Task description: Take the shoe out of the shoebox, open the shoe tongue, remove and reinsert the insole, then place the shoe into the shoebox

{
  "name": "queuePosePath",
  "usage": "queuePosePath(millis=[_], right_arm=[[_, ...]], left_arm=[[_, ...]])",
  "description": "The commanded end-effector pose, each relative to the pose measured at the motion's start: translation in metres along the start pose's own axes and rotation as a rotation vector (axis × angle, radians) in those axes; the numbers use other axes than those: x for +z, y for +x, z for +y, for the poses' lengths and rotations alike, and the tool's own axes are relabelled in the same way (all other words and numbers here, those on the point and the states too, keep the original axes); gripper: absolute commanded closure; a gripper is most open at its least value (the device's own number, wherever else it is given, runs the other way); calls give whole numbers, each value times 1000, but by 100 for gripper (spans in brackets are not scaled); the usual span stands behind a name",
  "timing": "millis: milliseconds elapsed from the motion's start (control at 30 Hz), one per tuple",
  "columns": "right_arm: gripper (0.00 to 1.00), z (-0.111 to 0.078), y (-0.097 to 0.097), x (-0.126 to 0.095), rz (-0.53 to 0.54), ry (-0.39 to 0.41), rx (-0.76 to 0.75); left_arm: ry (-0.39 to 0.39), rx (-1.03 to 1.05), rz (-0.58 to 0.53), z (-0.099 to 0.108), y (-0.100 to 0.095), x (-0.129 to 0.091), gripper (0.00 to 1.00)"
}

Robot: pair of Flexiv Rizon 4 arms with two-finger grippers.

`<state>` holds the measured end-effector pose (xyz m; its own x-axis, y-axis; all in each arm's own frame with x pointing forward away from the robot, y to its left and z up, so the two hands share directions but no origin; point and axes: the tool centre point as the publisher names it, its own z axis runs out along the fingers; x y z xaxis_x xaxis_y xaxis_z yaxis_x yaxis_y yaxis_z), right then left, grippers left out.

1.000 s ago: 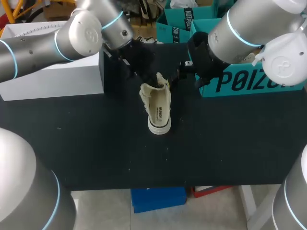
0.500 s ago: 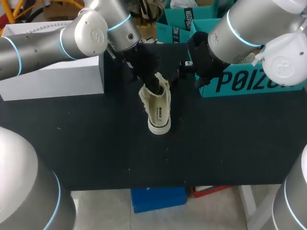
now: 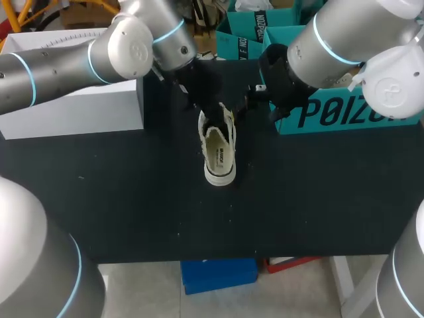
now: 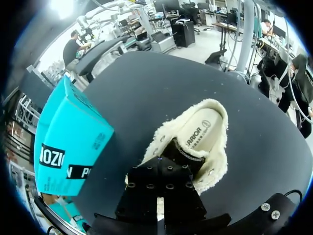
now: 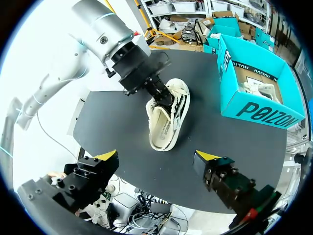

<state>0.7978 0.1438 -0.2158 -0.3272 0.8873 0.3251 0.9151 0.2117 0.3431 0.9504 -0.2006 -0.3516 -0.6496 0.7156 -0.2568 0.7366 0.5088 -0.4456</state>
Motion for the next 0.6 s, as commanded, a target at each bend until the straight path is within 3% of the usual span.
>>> queuePosePath(millis=[33,267,533,567,600], right_arm=[[0,0,0,2,1,-1,0],[0,0,0,2,1,-1,0],[0,0,0,2,1,-1,0],[0,0,0,2,1,-1,0],[0,0,0,2,1,-1,0]], left_arm=[[-22,4,-40,-2,-5,-32,100],[-51,0,-80,3,-2,-63,100],[-112,-15,-66,7,23,-79,100],[-114,-14,-67,8,25,-80,90],[-122,-17,-69,9,29,-83,87]])
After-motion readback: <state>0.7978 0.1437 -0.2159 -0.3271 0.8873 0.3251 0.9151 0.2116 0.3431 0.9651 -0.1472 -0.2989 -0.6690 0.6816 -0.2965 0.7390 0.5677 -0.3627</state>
